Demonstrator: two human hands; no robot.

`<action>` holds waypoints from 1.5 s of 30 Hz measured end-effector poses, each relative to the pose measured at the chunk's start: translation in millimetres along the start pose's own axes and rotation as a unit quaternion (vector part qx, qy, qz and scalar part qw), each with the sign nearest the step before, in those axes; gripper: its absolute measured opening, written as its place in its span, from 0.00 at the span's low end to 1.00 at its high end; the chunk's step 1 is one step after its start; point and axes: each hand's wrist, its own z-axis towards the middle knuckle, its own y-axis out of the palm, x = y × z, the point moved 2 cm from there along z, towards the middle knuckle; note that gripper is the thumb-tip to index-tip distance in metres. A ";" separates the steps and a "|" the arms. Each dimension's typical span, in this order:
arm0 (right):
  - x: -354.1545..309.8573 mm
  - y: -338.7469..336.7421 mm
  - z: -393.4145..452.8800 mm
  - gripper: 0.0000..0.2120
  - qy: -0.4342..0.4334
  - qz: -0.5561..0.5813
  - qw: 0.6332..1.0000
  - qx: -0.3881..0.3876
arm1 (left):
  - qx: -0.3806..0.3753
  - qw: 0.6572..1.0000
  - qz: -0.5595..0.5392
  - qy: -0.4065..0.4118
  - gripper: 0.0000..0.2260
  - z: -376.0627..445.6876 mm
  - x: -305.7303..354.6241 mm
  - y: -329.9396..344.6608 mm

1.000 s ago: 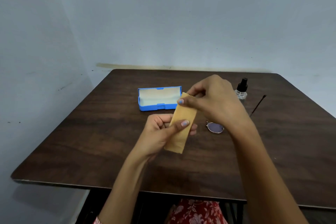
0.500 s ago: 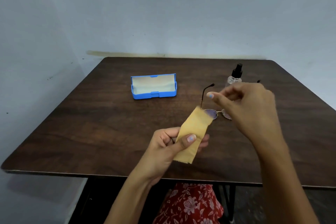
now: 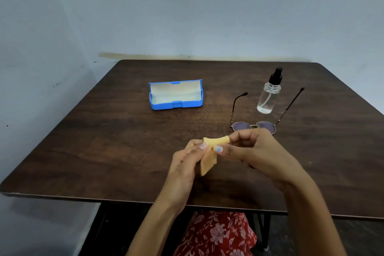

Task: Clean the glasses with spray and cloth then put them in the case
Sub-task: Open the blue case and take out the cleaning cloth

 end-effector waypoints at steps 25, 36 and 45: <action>17.5 10.2 21.2 0.13 -0.056 0.145 0.985 0.081 | 0.107 0.994 -0.034 0.008 0.12 18.9 2.7 -13.4; 19.2 11.9 20.1 0.11 -0.069 0.087 0.983 0.143 | 0.133 0.988 -0.072 -0.035 0.16 21.0 -6.4 -7.2; 28.5 13.0 21.6 0.09 -0.090 0.070 0.977 0.178 | 0.132 0.986 -0.094 -0.042 0.14 18.6 -8.0 -6.0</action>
